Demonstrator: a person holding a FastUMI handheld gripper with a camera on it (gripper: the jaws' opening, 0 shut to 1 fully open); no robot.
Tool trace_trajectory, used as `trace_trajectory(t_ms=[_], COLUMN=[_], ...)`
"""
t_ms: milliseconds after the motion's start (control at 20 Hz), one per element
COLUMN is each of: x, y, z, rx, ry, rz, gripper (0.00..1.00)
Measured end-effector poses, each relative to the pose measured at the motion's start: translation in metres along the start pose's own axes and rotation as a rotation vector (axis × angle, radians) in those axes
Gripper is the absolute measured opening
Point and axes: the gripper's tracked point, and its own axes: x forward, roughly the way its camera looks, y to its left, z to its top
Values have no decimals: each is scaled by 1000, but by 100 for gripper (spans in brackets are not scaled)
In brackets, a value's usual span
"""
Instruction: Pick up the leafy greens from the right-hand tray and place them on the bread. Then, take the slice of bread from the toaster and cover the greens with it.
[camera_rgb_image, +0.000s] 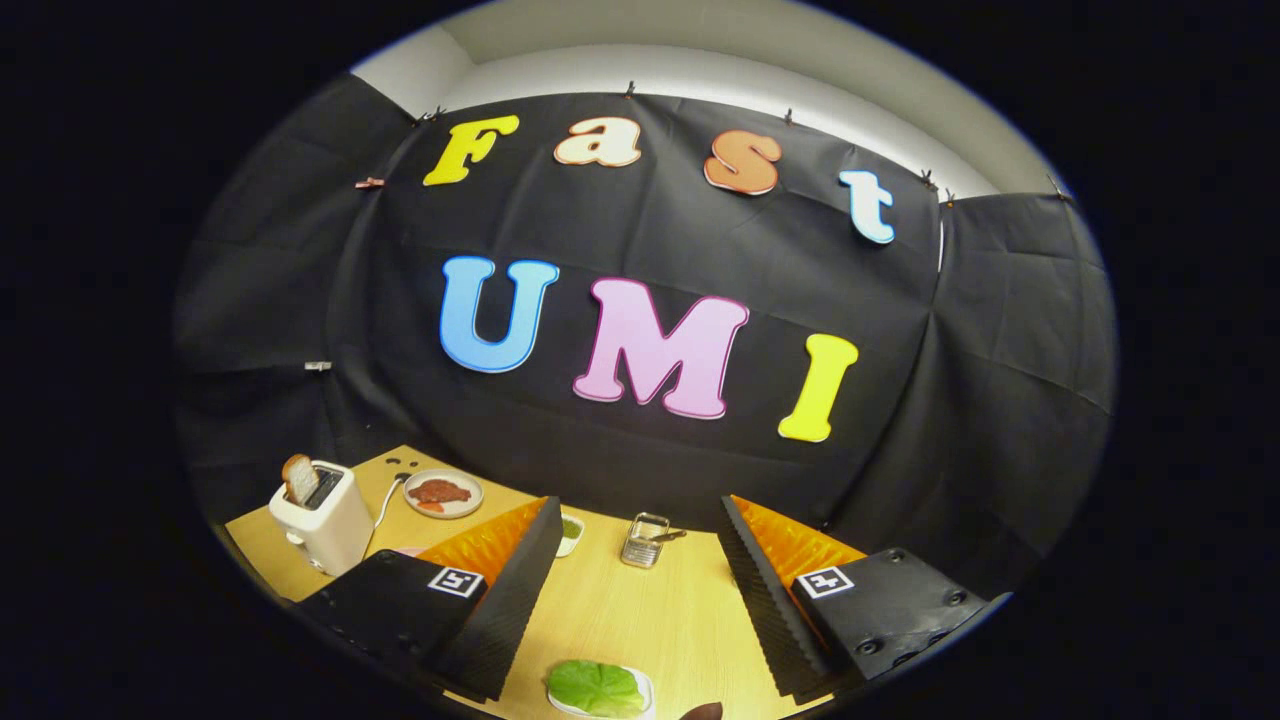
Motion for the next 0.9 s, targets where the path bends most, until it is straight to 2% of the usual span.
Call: trace_trajectory(t_ms=[150,400,900], x=[-2,-9,-9], y=[-5,13,48], z=[-40,-121,-296], rx=[-11,31,-14], ry=[79,204,597], rz=[43,180,390], gripper=[97,97,92])
